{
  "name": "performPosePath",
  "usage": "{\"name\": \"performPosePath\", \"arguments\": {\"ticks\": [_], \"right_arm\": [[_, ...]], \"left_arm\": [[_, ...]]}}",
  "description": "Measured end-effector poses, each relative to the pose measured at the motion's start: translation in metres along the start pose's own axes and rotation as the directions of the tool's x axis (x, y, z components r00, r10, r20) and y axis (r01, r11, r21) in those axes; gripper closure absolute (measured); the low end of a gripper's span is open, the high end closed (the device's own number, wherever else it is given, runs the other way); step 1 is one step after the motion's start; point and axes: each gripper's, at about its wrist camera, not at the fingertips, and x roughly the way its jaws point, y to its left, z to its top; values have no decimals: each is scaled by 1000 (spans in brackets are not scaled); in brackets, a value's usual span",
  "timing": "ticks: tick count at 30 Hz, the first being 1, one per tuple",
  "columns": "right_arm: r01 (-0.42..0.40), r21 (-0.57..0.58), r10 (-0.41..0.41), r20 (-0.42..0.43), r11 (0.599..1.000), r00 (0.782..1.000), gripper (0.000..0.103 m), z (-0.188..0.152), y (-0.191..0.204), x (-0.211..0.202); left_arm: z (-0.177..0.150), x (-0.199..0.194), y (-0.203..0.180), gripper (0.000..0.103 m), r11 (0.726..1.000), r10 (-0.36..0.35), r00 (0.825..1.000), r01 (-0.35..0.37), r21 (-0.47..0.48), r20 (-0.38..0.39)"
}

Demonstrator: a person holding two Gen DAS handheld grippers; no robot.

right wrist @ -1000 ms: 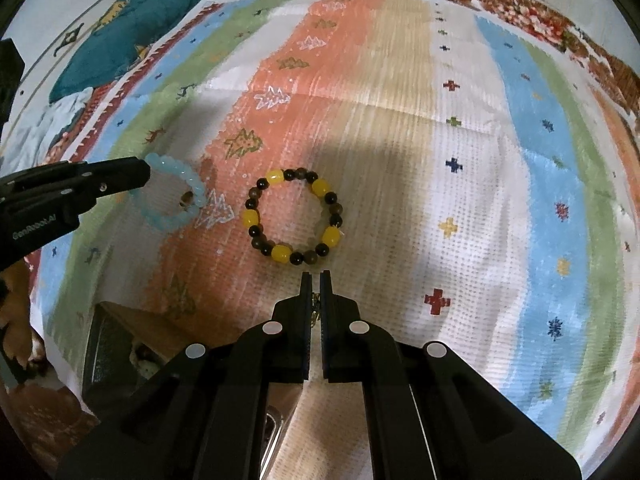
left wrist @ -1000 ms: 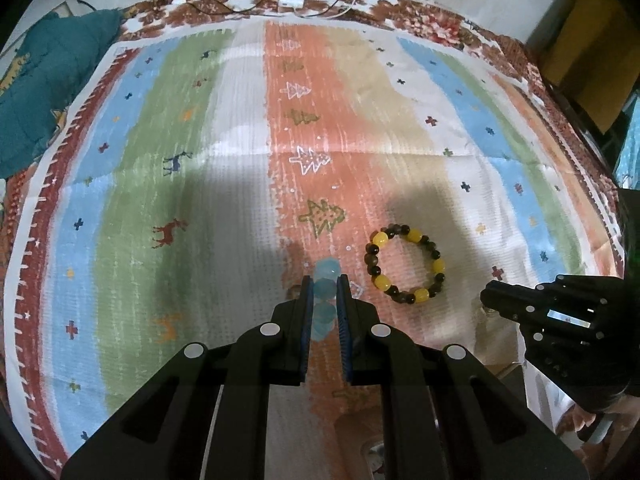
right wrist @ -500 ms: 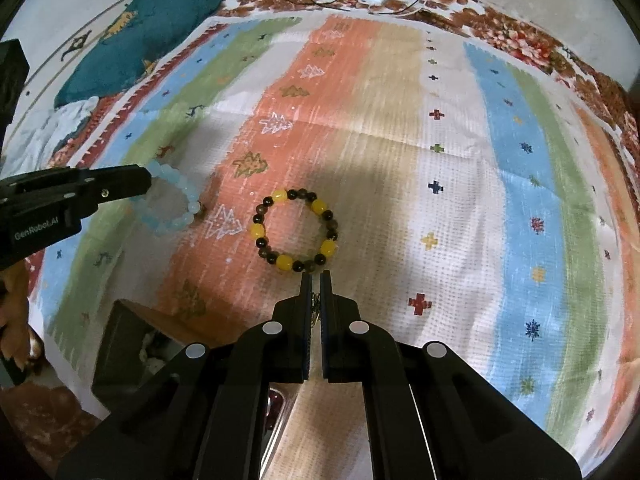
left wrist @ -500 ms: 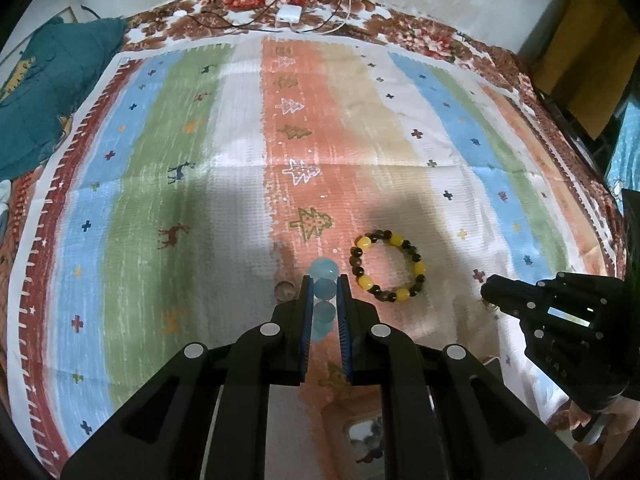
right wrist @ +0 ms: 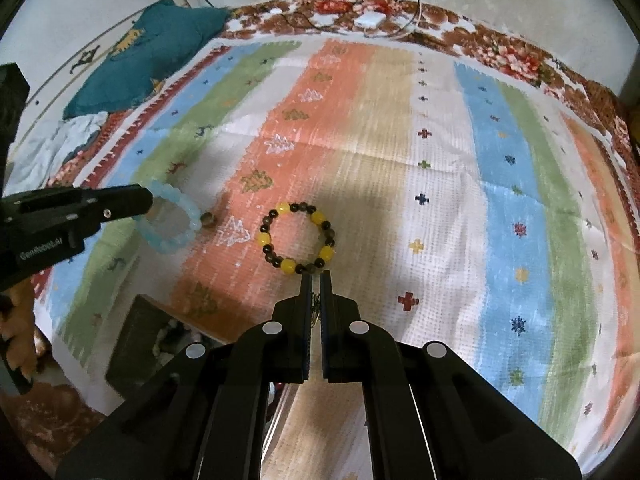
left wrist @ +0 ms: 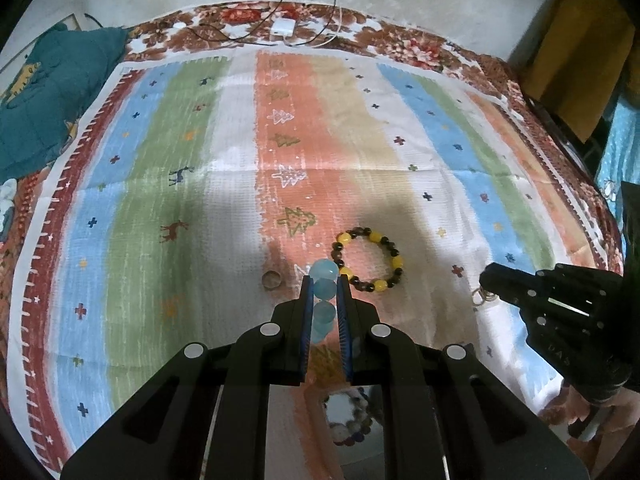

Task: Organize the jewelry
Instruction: 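Lift the pale blue bracelet with the left tool and lower it into the tin box, then open the left tool over the tin box and move both tools back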

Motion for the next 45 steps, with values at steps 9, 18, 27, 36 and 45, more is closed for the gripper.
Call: {"name": "performPosePath", "arguments": {"ticks": [9, 18, 27, 36, 45], "right_arm": [[-33, -4, 33, 24, 999, 999, 98, -7, 2, -15], [-33, -32, 36, 73, 999, 997, 98, -12, 11, -29], [-51, -61, 56, 74, 997, 996, 98, -22, 19, -37], [-56, -61, 60, 70, 997, 996, 98, -33, 25, -43], [-76, -70, 79, 51, 995, 996, 98, -48, 34, -43]], "left_arm": [[-8, -26, -17, 92, 999, -41, 998, 40, 10, 48], [-19, -43, -22, 92, 997, -73, 995, 72, 13, 72], [-29, -59, -26, 92, 996, -81, 991, 78, 32, 103], [-42, -68, -32, 92, 996, -80, 991, 74, 51, 111], [-61, -67, -39, 92, 996, -64, 994, 58, 69, 91]]}}
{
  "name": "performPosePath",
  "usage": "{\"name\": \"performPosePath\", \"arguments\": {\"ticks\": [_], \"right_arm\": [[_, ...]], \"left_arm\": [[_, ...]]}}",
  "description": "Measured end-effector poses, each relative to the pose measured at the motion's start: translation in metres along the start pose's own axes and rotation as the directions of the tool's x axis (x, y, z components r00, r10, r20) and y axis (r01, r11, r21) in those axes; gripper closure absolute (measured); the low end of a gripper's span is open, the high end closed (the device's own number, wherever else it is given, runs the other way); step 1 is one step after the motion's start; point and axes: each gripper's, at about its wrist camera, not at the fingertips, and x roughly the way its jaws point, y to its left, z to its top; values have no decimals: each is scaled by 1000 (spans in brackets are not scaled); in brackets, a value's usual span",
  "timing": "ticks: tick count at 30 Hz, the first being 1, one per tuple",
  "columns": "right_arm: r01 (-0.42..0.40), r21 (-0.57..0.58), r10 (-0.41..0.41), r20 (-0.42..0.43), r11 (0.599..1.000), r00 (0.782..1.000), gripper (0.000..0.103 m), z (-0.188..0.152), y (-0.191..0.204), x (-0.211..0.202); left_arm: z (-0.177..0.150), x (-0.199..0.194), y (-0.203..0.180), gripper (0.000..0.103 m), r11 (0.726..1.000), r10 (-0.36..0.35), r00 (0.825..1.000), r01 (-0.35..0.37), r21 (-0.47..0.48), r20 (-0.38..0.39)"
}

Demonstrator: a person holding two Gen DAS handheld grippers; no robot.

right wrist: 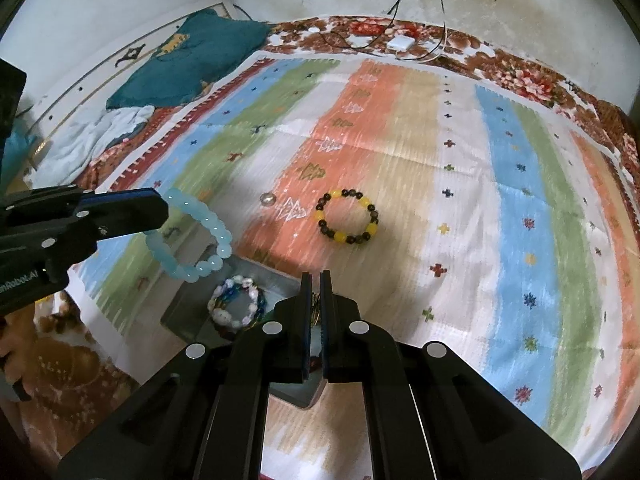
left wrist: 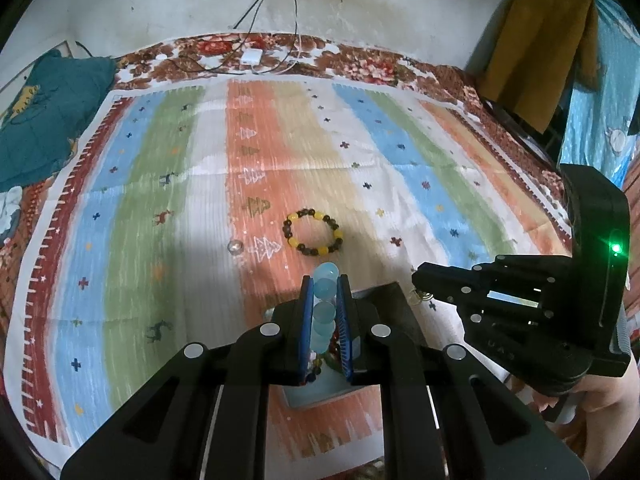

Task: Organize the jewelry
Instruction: 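Open the left tool over the tin box and move both tools back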

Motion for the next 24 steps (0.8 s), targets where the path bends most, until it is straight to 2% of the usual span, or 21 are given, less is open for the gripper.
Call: {"name": "performPosePath", "arguments": {"ticks": [7, 12, 15, 16, 17, 18, 19, 21, 24], "right_arm": [[-28, -3, 28, -9, 1000, 1000, 98, -4, 6, 0], [-68, -3, 68, -49, 998, 996, 98, -8, 10, 6], [-54, 11, 55, -81, 998, 995, 97, -9, 8, 12], [-47, 17, 48, -84, 999, 995, 94, -10, 7, 13], [-37, 27, 40, -83, 999, 996, 77, -10, 5, 14], [-31, 35, 34, -73, 999, 997, 55, -9, 2, 12], [-30, 39, 33, -65, 999, 997, 52, -8, 1, 11], [-31, 53, 34, -58, 998, 998, 52, -7, -3, 9], [-19, 73, 24, -63, 997, 998, 52, -7, -9, 13]], "left_arm": [[-7, 2, -2, 92, 1000, -4, 1000, 4, 1, -13], [-9, 11, -2, 91, 1000, -10, 999, 9, -3, -49], [-10, 13, 2, 83, 1000, 21, 998, -21, -11, -56], [-10, 13, 2, 81, 1000, 25, 998, -25, -13, -53], [-10, 12, 4, 77, 1000, 25, 998, -26, -16, -53], [-9, 12, 6, 73, 999, 27, 998, -29, -24, -51], [-9, 12, 8, 71, 999, 33, 998, -35, -28, -49], [-9, 14, 11, 65, 998, 50, 998, -51, -29, -50], [-9, 18, 16, 61, 998, 51, 997, -54, -42, -58]]}}
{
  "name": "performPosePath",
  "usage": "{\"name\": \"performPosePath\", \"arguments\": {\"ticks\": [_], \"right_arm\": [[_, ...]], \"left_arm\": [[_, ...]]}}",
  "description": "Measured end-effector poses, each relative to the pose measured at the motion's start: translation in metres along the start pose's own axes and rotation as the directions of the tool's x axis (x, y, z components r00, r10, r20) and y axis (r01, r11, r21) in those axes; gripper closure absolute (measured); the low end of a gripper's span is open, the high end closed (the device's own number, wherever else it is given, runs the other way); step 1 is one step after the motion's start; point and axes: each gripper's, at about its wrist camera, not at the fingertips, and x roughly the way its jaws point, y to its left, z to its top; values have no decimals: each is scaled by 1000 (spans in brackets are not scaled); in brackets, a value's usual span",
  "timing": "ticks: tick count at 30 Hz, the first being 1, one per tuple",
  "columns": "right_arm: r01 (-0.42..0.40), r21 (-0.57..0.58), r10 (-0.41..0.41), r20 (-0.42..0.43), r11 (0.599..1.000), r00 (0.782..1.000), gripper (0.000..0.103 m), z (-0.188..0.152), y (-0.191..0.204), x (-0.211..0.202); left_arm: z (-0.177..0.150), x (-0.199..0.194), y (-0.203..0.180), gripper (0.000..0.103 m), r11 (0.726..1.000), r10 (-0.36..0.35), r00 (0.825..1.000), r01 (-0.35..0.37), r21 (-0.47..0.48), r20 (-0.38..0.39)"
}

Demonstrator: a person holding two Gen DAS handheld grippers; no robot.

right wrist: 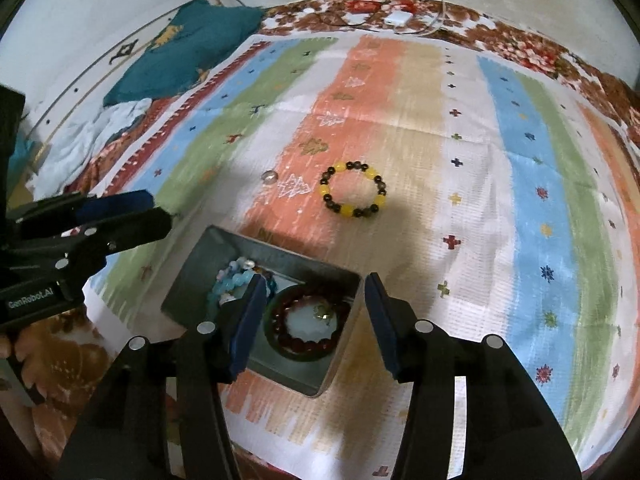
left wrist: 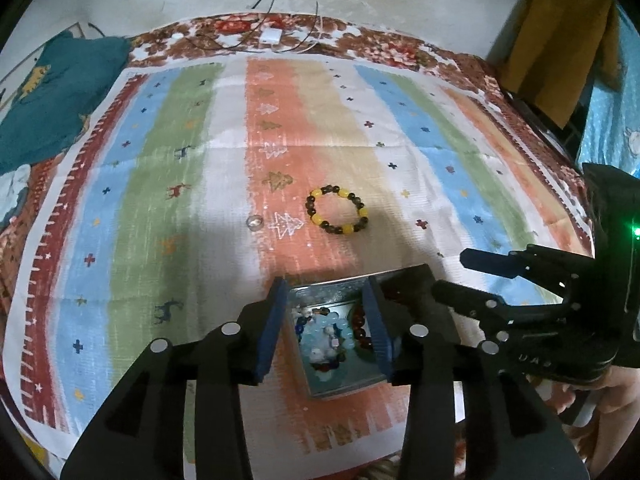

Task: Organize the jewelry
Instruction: 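Open the left tool over the tin box and move both tools back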

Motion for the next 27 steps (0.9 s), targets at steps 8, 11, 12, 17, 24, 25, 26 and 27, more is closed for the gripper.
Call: {"name": "performPosePath", "arguments": {"ticks": [8, 11, 12, 17, 24, 25, 26, 27], "right_arm": [[20, 22, -19, -5, 1000, 1000, 41, 8, -9, 10], [24, 12, -24, -5, 1000, 1000, 41, 11, -6, 12], [24, 12, -24, -2, 1000, 1000, 40, 12, -6, 12], [54, 18, -55, 6, 998, 998, 31, 18, -8, 17], [86, 59, -86, 1, 995, 996, 26, 31, -21, 27], [86, 59, -86, -1, 995, 996, 26, 31, -22, 28], [86, 60, -86, -4, 995, 996, 26, 32, -23, 29], [87, 60, -87, -7, 994, 996, 26, 32, -23, 30]], "left_arm": [[5, 11, 22, 48, 998, 41, 999, -41, -51, -6], [8, 15, 31, 40, 995, 61, 998, -61, -74, 0], [9, 15, 32, 34, 995, 63, 998, -63, -77, 4], [18, 23, 44, 24, 991, 79, 997, -77, -112, 8], [25, 35, 50, 13, 989, 98, 995, -98, -110, -7], [26, 37, 50, 13, 989, 96, 995, -97, -108, -10], [27, 39, 50, 13, 990, 91, 996, -92, -106, -12], [27, 40, 50, 12, 991, 87, 996, -87, -104, -13]]}}
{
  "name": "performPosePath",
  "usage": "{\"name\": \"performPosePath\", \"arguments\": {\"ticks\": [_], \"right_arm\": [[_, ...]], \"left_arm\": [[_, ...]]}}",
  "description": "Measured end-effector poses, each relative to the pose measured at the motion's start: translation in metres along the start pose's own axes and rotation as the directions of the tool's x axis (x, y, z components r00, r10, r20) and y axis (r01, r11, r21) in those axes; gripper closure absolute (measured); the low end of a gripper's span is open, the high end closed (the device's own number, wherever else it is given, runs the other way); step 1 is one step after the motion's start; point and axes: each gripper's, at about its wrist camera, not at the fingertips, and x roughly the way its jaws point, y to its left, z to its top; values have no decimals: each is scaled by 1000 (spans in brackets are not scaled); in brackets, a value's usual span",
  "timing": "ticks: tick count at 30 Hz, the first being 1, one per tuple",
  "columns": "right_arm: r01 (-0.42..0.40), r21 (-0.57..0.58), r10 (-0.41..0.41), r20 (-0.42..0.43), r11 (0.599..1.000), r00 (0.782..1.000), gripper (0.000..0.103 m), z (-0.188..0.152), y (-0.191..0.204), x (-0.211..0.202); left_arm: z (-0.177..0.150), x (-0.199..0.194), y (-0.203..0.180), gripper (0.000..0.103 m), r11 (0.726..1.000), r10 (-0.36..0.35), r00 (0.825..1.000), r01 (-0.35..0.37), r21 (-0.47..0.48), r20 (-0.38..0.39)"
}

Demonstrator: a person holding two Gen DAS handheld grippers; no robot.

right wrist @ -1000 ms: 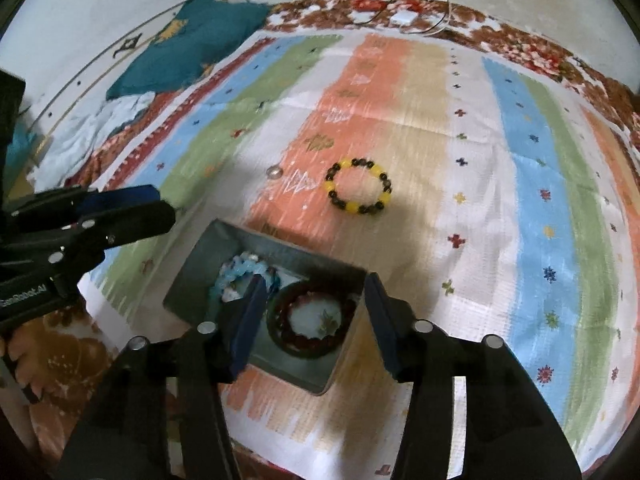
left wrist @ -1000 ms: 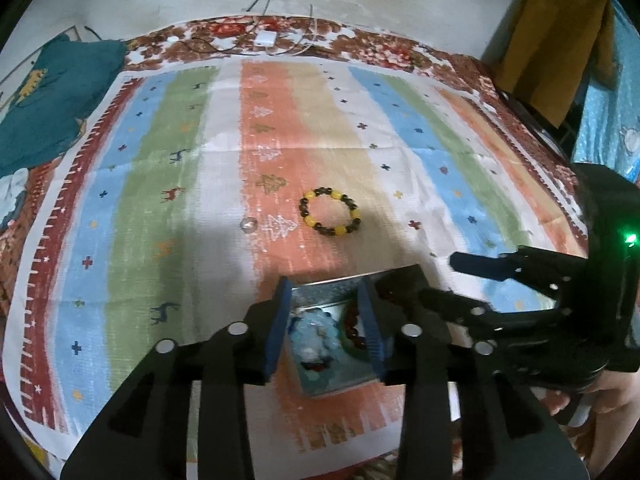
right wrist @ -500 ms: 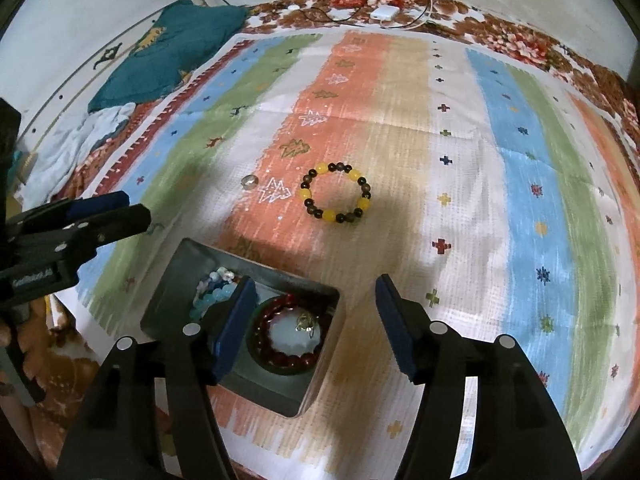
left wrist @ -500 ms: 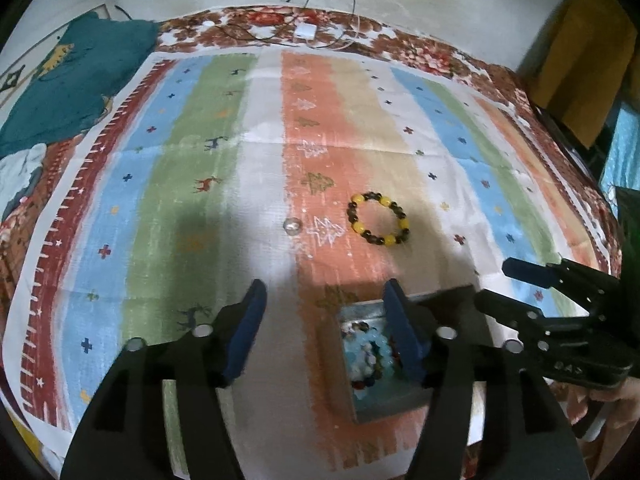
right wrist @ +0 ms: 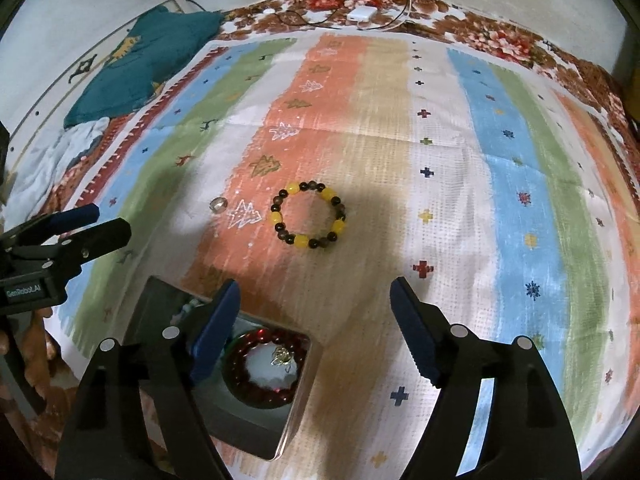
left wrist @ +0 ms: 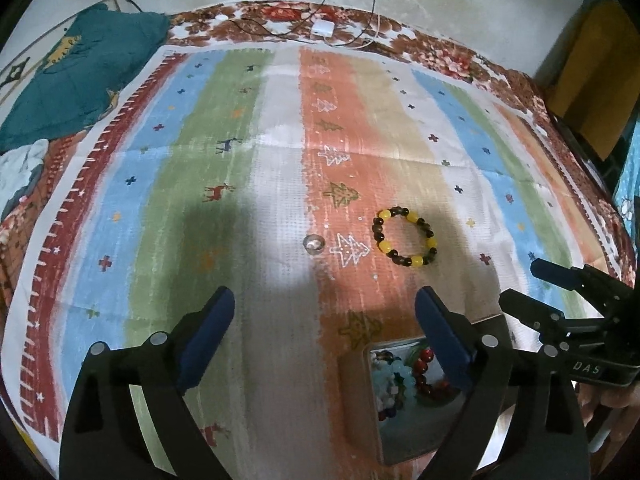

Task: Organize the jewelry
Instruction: 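Open the left tool over the tin box and move both tools back, then close the left tool on the metal ring while the right tool grips the yellow-black bracelet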

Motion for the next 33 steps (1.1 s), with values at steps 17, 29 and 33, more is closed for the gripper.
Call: {"name": "performPosePath", "arguments": {"ticks": [17, 29, 33], "right_arm": [[-10, 18, 10, -14, 1000, 1000, 14, 22, -14, 29], [-27, 50, 30, -60, 998, 998, 11, 36, -22, 58], [-31, 53, 35, -78, 998, 996, 11, 38, -24, 66]], "left_arm": [[11, 39, 8, 7, 1000, 21, 999, -22, -17, -46], [23, 65, 18, 6, 999, -27, 996, 24, -31, -86], [26, 71, 18, 6, 998, -48, 994, 45, -34, -95]]}}
